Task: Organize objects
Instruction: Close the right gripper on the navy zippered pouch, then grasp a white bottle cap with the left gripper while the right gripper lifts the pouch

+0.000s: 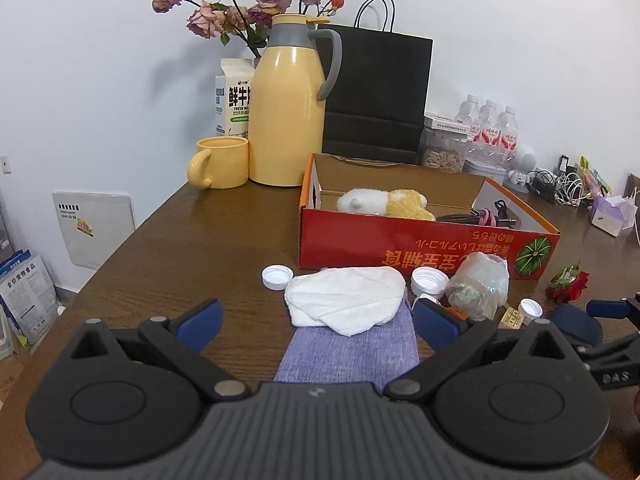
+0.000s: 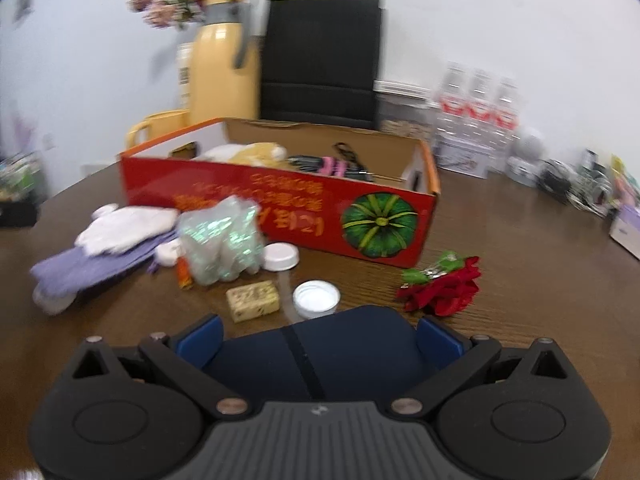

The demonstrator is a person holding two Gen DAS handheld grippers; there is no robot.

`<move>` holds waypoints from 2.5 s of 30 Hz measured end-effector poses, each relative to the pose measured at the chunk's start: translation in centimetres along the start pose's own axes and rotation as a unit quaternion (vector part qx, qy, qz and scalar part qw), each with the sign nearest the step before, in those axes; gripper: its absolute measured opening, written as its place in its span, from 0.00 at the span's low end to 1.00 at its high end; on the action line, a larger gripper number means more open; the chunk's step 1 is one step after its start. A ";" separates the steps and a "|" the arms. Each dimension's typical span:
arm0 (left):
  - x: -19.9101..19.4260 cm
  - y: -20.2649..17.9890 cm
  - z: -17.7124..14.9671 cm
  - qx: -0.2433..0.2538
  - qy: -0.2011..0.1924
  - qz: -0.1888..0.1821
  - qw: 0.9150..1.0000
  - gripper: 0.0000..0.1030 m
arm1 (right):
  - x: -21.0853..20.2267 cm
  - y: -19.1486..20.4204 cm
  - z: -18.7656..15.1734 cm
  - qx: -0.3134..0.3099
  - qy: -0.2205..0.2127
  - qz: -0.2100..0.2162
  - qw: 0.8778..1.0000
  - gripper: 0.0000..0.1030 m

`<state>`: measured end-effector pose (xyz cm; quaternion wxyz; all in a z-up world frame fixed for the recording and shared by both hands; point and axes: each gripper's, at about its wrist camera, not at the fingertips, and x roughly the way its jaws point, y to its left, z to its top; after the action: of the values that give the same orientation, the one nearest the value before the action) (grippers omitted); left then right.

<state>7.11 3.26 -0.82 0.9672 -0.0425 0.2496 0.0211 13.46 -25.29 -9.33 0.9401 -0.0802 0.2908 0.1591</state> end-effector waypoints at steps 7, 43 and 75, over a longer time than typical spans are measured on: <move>-0.4 0.3 -0.3 -0.004 0.000 0.002 1.000 1.00 | -1.1 -0.9 0.1 -0.051 0.014 0.059 0.997 0.97; -0.6 0.5 -0.9 -0.015 0.004 -0.012 1.000 1.00 | -1.8 -0.6 -1.4 0.110 0.014 -0.021 0.994 0.97; -0.5 1.1 -1.4 -0.024 0.010 -0.021 0.999 1.00 | -2.3 0.3 -1.4 0.074 0.024 -0.001 0.997 0.61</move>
<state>5.93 4.20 -1.85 0.9636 -0.0712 0.2576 0.0064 10.85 -25.88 -9.16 0.9363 -0.0143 0.3244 0.1339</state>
